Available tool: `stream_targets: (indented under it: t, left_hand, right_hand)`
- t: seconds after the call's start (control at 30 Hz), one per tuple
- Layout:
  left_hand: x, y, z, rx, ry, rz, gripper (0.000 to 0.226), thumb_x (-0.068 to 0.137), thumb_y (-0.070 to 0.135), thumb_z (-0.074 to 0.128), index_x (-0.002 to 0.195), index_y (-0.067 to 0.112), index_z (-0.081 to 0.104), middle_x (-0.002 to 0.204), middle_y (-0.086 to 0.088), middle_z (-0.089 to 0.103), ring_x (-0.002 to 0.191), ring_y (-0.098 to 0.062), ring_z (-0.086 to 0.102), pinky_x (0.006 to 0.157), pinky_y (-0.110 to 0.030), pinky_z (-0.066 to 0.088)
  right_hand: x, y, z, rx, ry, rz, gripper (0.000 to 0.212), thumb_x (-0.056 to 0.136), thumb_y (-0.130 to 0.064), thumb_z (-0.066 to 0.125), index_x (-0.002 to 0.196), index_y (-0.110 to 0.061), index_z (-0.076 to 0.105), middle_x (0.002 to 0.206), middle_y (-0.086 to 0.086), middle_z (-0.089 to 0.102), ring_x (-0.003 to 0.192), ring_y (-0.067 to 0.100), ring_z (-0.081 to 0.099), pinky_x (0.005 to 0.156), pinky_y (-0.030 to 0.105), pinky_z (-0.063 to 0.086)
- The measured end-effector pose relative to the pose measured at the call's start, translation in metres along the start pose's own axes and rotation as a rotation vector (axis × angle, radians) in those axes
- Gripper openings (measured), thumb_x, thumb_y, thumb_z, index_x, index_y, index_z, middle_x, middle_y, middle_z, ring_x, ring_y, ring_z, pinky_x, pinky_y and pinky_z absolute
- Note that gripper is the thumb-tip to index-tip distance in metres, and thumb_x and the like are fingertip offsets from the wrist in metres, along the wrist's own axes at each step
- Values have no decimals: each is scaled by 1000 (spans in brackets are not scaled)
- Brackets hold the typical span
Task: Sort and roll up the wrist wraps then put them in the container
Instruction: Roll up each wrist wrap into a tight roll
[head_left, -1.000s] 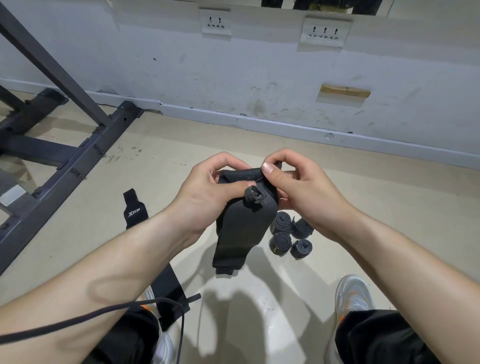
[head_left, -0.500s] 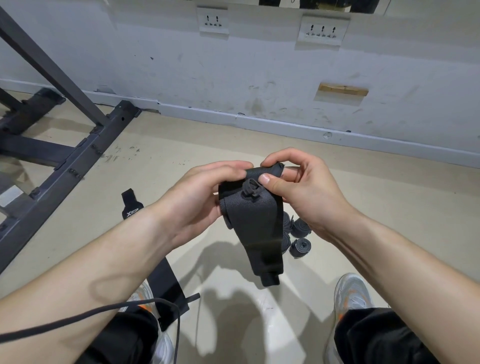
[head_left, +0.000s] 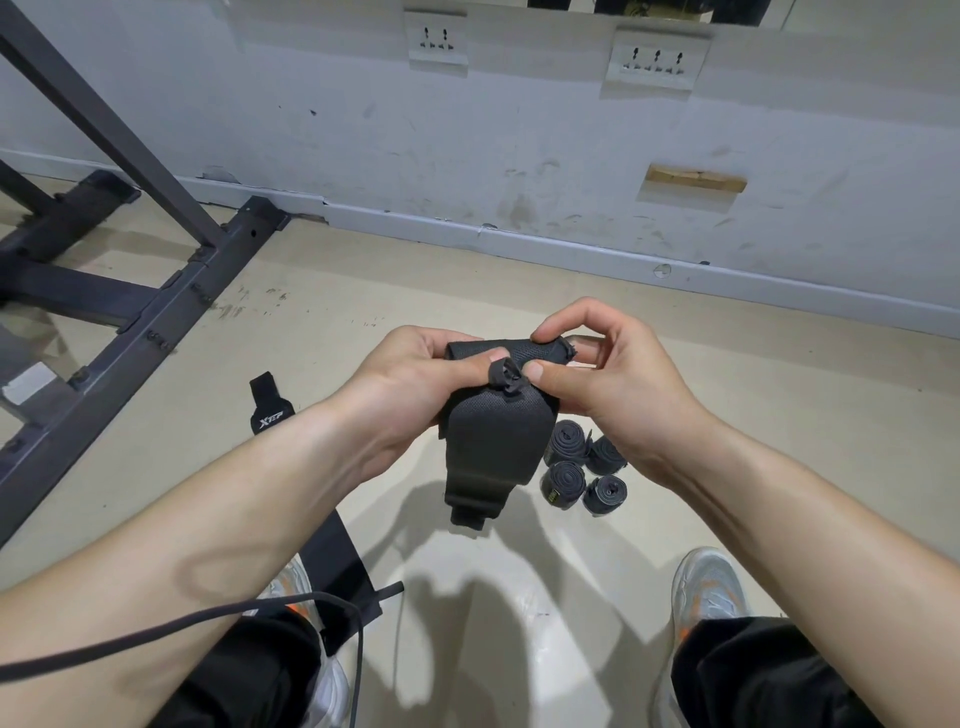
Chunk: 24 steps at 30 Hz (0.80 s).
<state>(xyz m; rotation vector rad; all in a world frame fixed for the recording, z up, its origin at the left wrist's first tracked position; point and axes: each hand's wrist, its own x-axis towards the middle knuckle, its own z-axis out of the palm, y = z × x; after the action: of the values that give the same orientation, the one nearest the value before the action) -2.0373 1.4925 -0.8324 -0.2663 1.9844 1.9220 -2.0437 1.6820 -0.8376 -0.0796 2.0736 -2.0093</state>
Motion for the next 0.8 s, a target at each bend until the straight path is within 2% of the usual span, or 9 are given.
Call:
stream_targets:
  t: [0.07, 0.13, 0.23, 0.33, 0.43, 0.5, 0.6, 0.7, 0.8]
  left_hand:
    - [0, 0, 0, -28, 9, 3, 24, 94, 12, 69, 111, -3, 73, 92, -23, 72, 70, -23, 62, 55, -24, 44]
    - [0, 1, 1, -46, 28, 18, 17, 93, 10, 69, 106, 0, 73, 84, -14, 71, 63, -19, 61, 52, -22, 43]
    - [1, 0, 0, -32, 72, 51, 8, 92, 8, 71, 99, 9, 73, 79, -9, 70, 63, -21, 57, 53, -28, 37]
    - [0, 0, 2, 1, 89, 100, 11, 89, 5, 74, 100, 9, 73, 78, -10, 71, 63, -22, 61, 54, -28, 39]
    - [-3, 2, 7, 53, 93, 163, 14, 86, 2, 77, 96, 11, 75, 79, -12, 74, 68, -24, 65, 63, -37, 48]
    - [-3, 3, 7, 71, 100, 187, 16, 84, 0, 78, 93, 12, 75, 78, -9, 74, 69, -23, 67, 68, -43, 50]
    - [-3, 3, 6, 53, 73, 180, 17, 83, -2, 78, 92, 12, 75, 81, -10, 74, 71, -23, 67, 68, -41, 49]
    - [-3, 1, 5, -1, 13, 114, 15, 87, 0, 74, 97, 11, 72, 83, -15, 70, 70, -28, 63, 59, -34, 46]
    - [-1, 0, 3, 67, -20, 48, 14, 93, 12, 72, 106, 9, 67, 90, -14, 71, 78, -29, 65, 71, -43, 54]
  right_hand:
    - [1, 1, -2, 43, -66, 15, 24, 91, 4, 70, 92, -19, 65, 93, 18, 65, 76, 26, 66, 72, 42, 60]
    - [2, 1, -3, 59, -108, 19, 18, 95, -2, 67, 100, -20, 63, 87, 9, 62, 75, 20, 63, 69, 34, 56]
    - [4, -2, -2, 33, -125, 85, 9, 102, -25, 60, 108, -19, 63, 79, 3, 58, 72, 18, 56, 69, 30, 52]
    - [5, -5, -4, 1, -137, 165, 40, 107, -45, 43, 102, -15, 69, 77, -3, 66, 68, 15, 60, 68, 29, 52]
    - [5, -4, -4, 11, -155, 145, 45, 109, -39, 41, 95, -11, 73, 85, 6, 71, 77, 19, 66, 76, 35, 55]
    - [5, -2, -5, 19, -168, 122, 42, 110, -30, 42, 105, -1, 72, 93, 16, 74, 83, 23, 69, 80, 38, 58]
    - [5, 3, -6, -48, -147, 87, 42, 111, -24, 40, 113, 7, 67, 108, 35, 69, 87, 30, 68, 83, 41, 58]
    - [6, 5, -6, -77, -102, 48, 35, 109, -21, 46, 109, 6, 69, 108, 36, 68, 85, 31, 67, 83, 45, 57]
    - [5, 6, -4, -60, -63, 48, 28, 106, -17, 53, 106, 3, 72, 104, 36, 69, 83, 31, 66, 82, 46, 56]
